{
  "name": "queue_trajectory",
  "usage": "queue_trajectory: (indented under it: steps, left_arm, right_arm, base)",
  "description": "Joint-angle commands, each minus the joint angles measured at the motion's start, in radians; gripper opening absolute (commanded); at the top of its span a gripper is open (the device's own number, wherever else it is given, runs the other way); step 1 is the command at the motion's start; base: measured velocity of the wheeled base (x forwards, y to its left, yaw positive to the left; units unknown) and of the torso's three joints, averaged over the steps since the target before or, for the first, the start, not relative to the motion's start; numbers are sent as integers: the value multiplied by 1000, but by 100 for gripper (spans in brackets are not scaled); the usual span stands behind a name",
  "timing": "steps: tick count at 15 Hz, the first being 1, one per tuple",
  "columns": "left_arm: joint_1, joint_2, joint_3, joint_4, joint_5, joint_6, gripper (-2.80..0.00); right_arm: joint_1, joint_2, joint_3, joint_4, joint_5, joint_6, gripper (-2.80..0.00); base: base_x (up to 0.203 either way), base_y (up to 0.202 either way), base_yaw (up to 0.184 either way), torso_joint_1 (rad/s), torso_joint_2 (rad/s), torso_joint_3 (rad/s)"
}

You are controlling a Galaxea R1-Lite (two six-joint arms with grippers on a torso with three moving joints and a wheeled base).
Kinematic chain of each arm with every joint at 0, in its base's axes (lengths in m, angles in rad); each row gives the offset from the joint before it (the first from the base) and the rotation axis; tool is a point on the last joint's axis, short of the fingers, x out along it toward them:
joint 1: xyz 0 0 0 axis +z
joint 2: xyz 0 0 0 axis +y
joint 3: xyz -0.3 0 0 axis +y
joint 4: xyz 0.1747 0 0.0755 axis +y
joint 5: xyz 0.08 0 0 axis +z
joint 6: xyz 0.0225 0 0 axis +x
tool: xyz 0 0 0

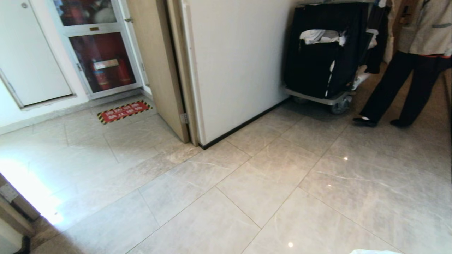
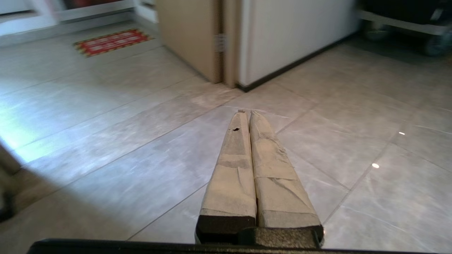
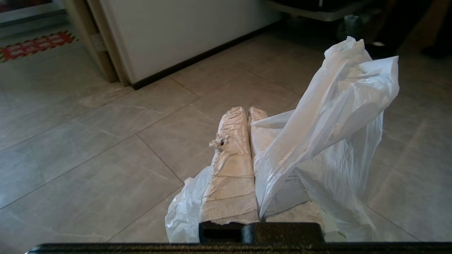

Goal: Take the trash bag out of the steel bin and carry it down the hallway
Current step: Put the trash bag at the door

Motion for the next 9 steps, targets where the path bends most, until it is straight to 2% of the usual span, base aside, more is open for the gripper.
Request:
queue_trajectory:
  steps: [1,9]
  left_arm:
    - [0,0,0,1,0,0,-280]
    - [0,0,0,1,0,0,-280]
  right_arm:
    - [0,2,0,0,0,0,-280]
    - [0,2,0,0,0,-2,-280]
  base:
    - [1,8,-175,6,6,1]
    - [1,9,-170,1,5,3]
